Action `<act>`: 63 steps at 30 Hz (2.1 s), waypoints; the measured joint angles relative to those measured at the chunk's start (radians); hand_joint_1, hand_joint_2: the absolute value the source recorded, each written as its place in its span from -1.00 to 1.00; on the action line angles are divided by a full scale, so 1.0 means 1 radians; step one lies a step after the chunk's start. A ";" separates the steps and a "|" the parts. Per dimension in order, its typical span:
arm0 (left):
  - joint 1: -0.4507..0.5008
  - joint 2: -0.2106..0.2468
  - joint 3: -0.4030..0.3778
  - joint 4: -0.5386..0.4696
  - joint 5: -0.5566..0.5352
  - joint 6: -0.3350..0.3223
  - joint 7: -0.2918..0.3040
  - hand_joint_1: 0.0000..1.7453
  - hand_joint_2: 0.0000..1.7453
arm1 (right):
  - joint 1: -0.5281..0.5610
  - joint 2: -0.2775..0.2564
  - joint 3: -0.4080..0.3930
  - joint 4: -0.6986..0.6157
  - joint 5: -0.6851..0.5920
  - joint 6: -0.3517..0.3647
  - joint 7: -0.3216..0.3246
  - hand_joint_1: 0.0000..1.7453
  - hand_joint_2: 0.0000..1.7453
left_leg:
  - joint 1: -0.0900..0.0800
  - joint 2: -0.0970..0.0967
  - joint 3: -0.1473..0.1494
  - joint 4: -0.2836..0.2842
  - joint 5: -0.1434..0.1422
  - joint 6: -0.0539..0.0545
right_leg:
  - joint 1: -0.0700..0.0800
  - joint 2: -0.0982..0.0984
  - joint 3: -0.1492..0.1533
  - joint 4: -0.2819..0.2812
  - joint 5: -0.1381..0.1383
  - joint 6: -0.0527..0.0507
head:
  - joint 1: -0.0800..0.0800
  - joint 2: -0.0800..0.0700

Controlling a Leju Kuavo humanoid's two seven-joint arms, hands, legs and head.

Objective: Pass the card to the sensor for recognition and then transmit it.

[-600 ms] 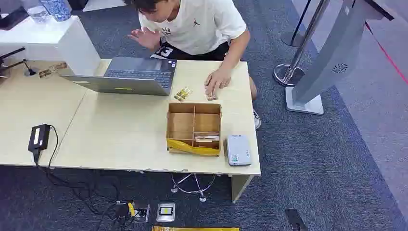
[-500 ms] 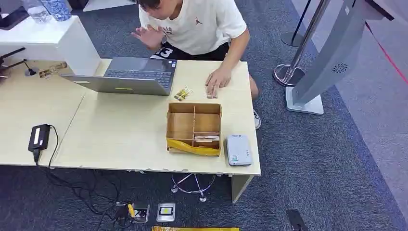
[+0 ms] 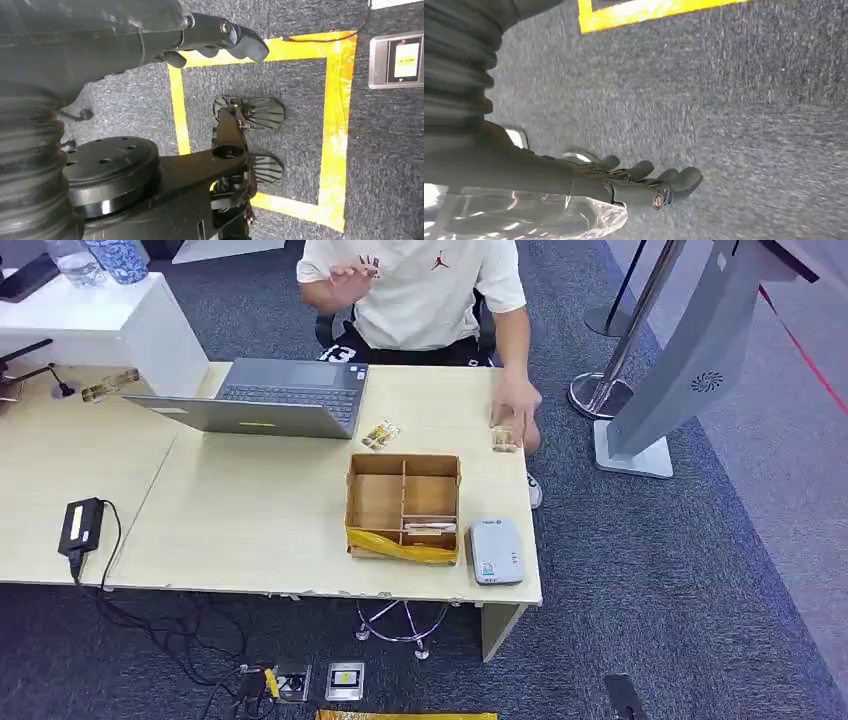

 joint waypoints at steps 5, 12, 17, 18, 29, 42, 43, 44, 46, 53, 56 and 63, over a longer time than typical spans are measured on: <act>0.011 0.001 0.000 0.000 0.000 -0.001 -0.007 -1.00 1.00 | 0.003 -0.013 -0.056 0.000 -0.155 -0.025 -0.076 -1.00 1.00 | 0.000 0.000 0.000 0.000 0.000 0.000 | 0.000 0.000 0.000 0.000 0.000 0.000 | 0.000 0.000; 0.026 0.007 0.001 0.000 -0.008 0.013 -0.058 -1.00 1.00 | -0.037 -0.091 -0.212 -0.003 -0.356 -0.129 -0.424 -1.00 1.00 | -0.003 0.000 0.000 0.000 0.000 0.001 | -0.003 0.000 0.000 0.000 0.001 0.001 | 0.000 0.000; 0.033 0.007 0.001 0.001 -0.010 0.031 -0.086 -1.00 1.00 | -0.130 -0.197 -0.339 -0.071 -0.320 -0.176 -0.578 -1.00 1.00 | -0.005 0.000 -0.001 0.000 0.002 0.004 | -0.005 0.000 0.001 0.000 0.003 0.004 | 0.000 0.000; 0.035 0.007 0.001 0.001 -0.009 0.033 -0.090 -1.00 1.00 | -0.150 -0.214 -0.363 -0.096 -0.302 -0.180 -0.596 -1.00 1.00 | -0.005 0.000 -0.001 0.000 0.002 0.004 | -0.005 -0.001 0.001 0.000 0.003 0.004 | 0.000 0.000; 0.040 0.004 0.017 0.003 -0.006 0.041 -0.123 -1.00 1.00 | -0.477 -0.292 -0.410 -0.633 0.280 -0.170 -0.406 -1.00 1.00 | -0.006 -0.006 -0.004 0.000 0.008 0.007 | -0.007 -0.006 -0.001 0.002 0.006 0.006 | 0.000 0.000; 0.002 0.000 0.017 0.001 -0.039 0.010 -0.105 -1.00 1.00 | -0.740 -0.086 -0.074 -0.730 0.846 0.323 -0.368 -1.00 1.00 | -0.004 -0.011 -0.008 0.000 0.012 0.004 | -0.004 -0.011 -0.004 0.003 0.007 0.004 | 0.000 0.000; 0.002 0.000 0.017 0.001 -0.041 0.009 -0.105 -1.00 1.00 | -0.746 -0.076 -0.053 -0.720 0.865 0.339 -0.361 -1.00 1.00 | -0.004 -0.012 -0.009 0.000 0.012 0.004 | -0.004 -0.011 -0.005 0.003 0.007 0.004 | 0.000 0.000; 0.003 0.000 0.017 0.001 -0.043 0.008 -0.105 -1.00 1.00 | -0.750 -0.065 -0.033 -0.711 0.885 0.357 -0.351 -1.00 1.00 | -0.004 -0.011 -0.009 0.000 0.012 0.004 | -0.004 -0.011 -0.005 0.003 0.007 0.004 | 0.000 0.000; 0.002 0.000 0.017 0.001 -0.048 0.006 -0.100 -1.00 1.00 | -0.757 -0.045 0.008 -0.689 0.915 0.380 -0.333 -1.00 1.00 | -0.004 -0.011 -0.010 0.000 0.012 0.004 | -0.004 -0.010 -0.006 0.003 0.007 0.004 | 0.000 0.000; 0.002 0.000 0.017 0.001 -0.062 0.005 -0.087 -1.00 1.00 | -0.762 -0.018 0.082 -0.604 0.949 0.347 -0.306 -1.00 1.00 | -0.005 -0.011 -0.011 0.000 0.012 0.004 | -0.005 -0.010 -0.008 0.002 0.007 0.004 | 0.000 0.000; 0.002 0.000 0.017 0.001 -0.067 0.005 -0.086 -1.00 1.00 | -0.761 -0.016 0.091 -0.583 0.950 0.333 -0.296 -1.00 1.00 | -0.005 -0.011 -0.011 0.001 0.012 0.004 | -0.005 -0.010 -0.008 0.002 0.007 0.004 | 0.000 0.000; 0.002 0.000 0.016 0.001 -0.079 0.007 -0.070 -1.00 1.00 | -0.729 -0.016 0.099 -0.555 0.932 0.313 -0.270 -0.98 1.00 | -0.004 -0.010 -0.011 0.001 0.012 0.004 | -0.004 -0.009 -0.009 0.002 0.007 0.004 | 0.000 0.000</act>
